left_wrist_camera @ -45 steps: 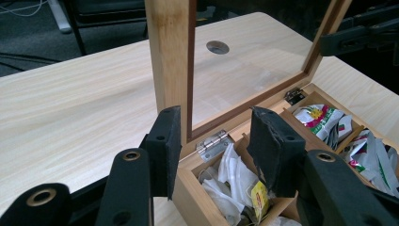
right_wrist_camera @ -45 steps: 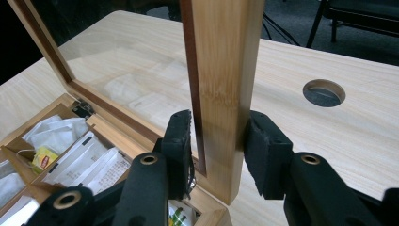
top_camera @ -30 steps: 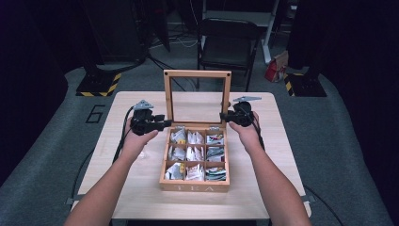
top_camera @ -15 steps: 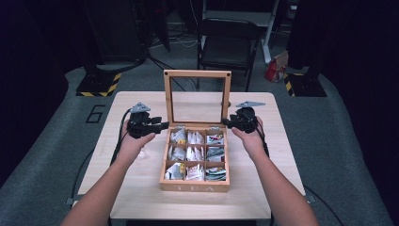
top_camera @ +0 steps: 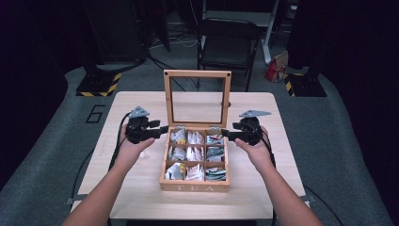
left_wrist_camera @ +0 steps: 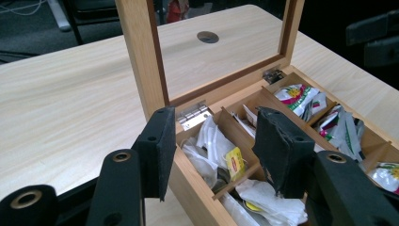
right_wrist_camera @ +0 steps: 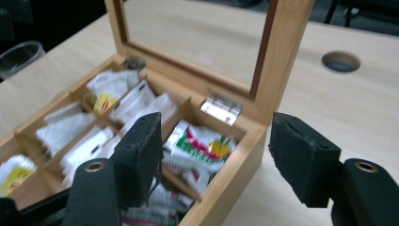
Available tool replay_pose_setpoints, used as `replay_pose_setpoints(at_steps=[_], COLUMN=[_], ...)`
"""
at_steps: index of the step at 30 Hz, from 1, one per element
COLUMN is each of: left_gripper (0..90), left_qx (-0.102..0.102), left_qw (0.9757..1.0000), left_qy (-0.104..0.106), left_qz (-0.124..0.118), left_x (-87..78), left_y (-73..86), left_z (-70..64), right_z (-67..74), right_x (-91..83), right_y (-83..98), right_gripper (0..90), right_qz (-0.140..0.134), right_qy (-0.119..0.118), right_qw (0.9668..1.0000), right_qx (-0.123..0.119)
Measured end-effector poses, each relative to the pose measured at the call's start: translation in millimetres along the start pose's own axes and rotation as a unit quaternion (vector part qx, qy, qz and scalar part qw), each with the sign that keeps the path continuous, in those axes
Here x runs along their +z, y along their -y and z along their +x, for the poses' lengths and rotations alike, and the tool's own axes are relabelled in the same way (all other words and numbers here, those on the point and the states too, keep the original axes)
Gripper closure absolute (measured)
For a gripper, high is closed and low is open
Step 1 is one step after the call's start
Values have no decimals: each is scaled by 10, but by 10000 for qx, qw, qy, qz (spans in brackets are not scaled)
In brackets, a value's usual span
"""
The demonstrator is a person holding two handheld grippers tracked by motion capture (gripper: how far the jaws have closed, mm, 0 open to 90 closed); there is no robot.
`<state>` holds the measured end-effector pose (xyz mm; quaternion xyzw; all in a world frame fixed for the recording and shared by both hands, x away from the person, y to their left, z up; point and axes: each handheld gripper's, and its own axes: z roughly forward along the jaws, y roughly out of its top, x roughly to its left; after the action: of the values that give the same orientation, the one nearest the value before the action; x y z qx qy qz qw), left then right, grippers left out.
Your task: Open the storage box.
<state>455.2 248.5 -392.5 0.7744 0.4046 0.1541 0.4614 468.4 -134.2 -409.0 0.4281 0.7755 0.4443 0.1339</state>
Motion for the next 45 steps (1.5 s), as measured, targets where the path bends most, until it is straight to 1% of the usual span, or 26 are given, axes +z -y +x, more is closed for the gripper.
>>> replay_pose_setpoints(at_steps=[1,2,3,7,8,10,12,13,14,16,19,23,24,26,29,31,32,36,37,39,40,42,45], left_gripper=[486,485,485,489,492,501,504,505,504,504,507,524,531,535,537,544,550,561,564,571,572,577,582], left_qx=[-3,-21,-14,-56,-38,-5,18,33,42,61,143,37,29,9,-23,17,4,4,-17,-29,16,11,74], left_qw=[10000,10000,10000,10000,10000,10000,10000,10000,9999,9999,9998,9999,9998,9998,9998,9998,9997,9996,9994,9994,9994,9993,9991], left_qy=[13,26,31,58,68,14,22,58,69,99,77,122,170,175,203,215,232,286,330,336,329,351,391], left_qz=[7,-11,-16,-57,-39,-26,-10,-16,-77,-36,89,54,62,41,15,52,40,27,32,34,56,102,163], left_x=[-12,-23,-35,-82,-93,-109,-124,-140,-146,-159,-163,-185,-197,-210,-228,-244,-249,-274,-278,-276,-273,-258,-247], left_y=[8,17,25,56,60,78,86,91,98,111,141,193,208,232,273,296,310,377,394,427,440,467,501], left_z=[-2,-6,-6,-14,-16,-28,-44,-61,-70,-85,-106,-133,-139,-153,-171,-183,-193,-227,-234,-254,-259,-280,-306], right_z=[12,26,38,90,101,118,138,148,159,179,211,252,259,270,270,264,261,252,246,231,225,224,226], right_x=[-9,-22,-39,-117,-138,-171,-192,-202,-212,-231,-263,-303,-308,-316,-324,-329,-327,-310,-305,-296,-294,-289,-291], right_y=[19,36,53,95,104,123,145,153,166,191,229,306,320,356,388,405,414,451,462,479,487,501,514], right_gripper=[344,345,349,383,403,423,438,447,460,485,522,545,545,550,550,550,550,563,565,565,565,564,564], right_qz=[38,67,44,-10,-44,-87,-106,-86,-104,-101,-86,-122,-116,-82,-57,-111,-127,-93,-100,-106,-107,-118,-145], right_qy=[5,59,108,196,215,215,237,250,255,248,215,140,139,166,164,141,139,203,229,239,241,241,262], right_qw=[10000,9999,9999,9996,9995,9994,9992,9992,9989,9988,9989,9993,9993,9992,9992,9992,9991,9988,9988,9989,9989,9991,9988], right_qx=[-9,-56,-119,-210,-214,-240,-309,-315,-369,-407,-400,-333,-313,-348,-367,-357,-376,-441,-426,-401,-383,-340,-375])
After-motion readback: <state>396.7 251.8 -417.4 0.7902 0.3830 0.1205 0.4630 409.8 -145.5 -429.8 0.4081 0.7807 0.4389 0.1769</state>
